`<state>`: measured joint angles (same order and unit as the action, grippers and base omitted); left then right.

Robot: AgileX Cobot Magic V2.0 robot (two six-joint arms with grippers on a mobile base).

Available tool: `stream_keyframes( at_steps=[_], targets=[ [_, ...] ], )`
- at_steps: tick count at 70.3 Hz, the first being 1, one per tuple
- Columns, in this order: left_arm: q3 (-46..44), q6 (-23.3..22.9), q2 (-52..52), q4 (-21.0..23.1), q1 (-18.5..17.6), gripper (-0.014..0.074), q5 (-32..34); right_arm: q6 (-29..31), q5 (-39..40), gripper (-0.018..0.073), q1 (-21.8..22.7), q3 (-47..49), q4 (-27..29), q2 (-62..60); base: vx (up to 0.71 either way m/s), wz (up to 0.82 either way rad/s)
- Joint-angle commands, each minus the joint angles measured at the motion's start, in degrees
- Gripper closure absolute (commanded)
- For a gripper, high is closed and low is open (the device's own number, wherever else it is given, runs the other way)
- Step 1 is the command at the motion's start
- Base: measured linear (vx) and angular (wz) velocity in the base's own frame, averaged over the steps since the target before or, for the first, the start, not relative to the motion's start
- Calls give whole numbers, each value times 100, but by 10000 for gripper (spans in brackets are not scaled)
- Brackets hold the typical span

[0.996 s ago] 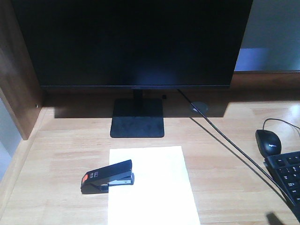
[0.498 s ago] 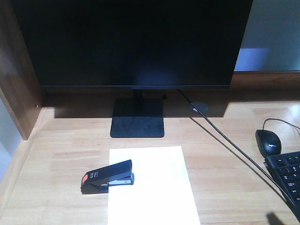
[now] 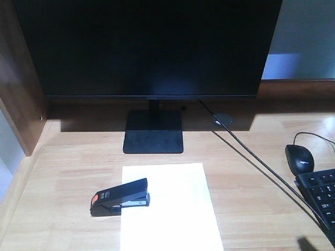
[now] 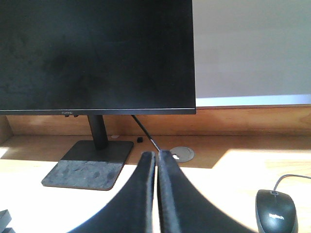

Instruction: Grab stapler and paper to desk for stapling

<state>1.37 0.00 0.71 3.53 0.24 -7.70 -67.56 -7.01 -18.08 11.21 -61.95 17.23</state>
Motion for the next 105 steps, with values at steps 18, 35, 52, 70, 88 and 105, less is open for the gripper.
stream_keyframes(
  at_steps=[18, 35, 52, 70, 88, 105],
  targets=[
    [67, -40, 89, 55, 6, 603, 376, 572, 221, 569, 26, 163, 472, 50, 0, 0],
    [67, -40, 89, 55, 6, 603, 376, 4865, 227, 569, 26, 163, 4338, 50, 0, 0],
    [67, -40, 89, 55, 6, 603, 376, 8603, 671, 569, 182, 163, 7639, 50, 0, 0],
    [67, -40, 89, 55, 6, 603, 376, 8358, 80, 569, 1218, 163, 7319, 50, 0, 0],
    [67, -40, 89, 55, 6, 603, 376, 7777, -144, 569, 1541, 163, 6411, -460, 0, 0],
    [67, -40, 89, 55, 6, 603, 376, 7809, 128, 569, 1758, -169, 6397, -668, 0, 0]
  ],
)
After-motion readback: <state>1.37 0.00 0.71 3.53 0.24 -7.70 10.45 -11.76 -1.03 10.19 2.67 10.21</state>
